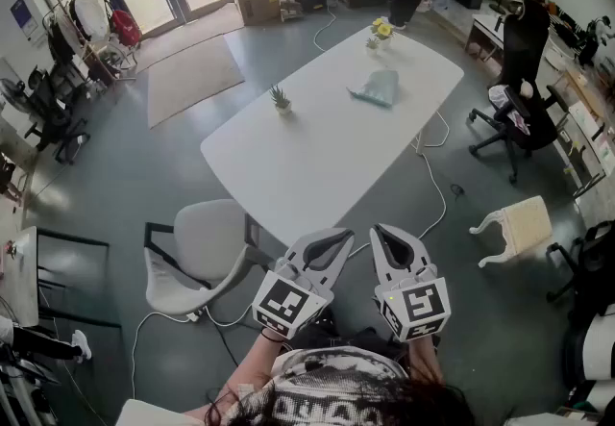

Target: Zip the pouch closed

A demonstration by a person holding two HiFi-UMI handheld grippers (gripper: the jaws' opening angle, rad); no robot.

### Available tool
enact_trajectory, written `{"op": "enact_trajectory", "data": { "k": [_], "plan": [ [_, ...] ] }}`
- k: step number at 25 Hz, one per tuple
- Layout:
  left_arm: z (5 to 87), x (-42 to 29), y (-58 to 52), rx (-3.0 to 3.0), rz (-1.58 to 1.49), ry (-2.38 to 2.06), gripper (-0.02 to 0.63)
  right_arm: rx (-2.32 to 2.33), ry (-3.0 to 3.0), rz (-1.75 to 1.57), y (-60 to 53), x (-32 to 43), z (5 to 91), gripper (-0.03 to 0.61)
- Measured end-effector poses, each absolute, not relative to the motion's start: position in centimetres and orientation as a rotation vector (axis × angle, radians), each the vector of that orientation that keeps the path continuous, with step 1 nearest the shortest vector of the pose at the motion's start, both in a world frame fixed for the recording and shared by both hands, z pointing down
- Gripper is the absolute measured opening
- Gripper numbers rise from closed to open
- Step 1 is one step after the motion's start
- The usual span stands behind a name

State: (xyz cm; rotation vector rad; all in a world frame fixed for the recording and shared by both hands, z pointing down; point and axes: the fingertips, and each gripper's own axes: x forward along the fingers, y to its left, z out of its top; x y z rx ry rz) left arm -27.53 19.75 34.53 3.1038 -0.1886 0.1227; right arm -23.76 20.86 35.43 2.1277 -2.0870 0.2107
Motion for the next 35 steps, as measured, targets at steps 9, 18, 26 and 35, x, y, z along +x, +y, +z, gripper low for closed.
{"op": "enact_trajectory", "data": {
  "k": [9, 18, 26, 35],
  "plan": [
    [35.7, -28.3, 18.1, 3.098, 0.157, -0.156, 0.014, 2.232, -2.058, 0.252, 20.1, -23.6, 36.2, -0.003],
    [36.7, -28.0, 16.9, 3.08, 0.169, -0.087, 0.014, 2.265, -1.99, 0.284, 19.9, -23.5, 37.5, -0.002],
    [37.0, -24.6, 16.2, 3.061, 0.184, -0.042, 0.015, 2.274, -1.963, 0.317, 19.6, -20.8, 37.9, -0.002],
    [37.8, -14.6, 14.3, 3.052, 0.205, -0.107, 0.015, 2.244, -1.993, 0.304, 18.0, -10.3, 38.5, -0.002]
  ]
}}
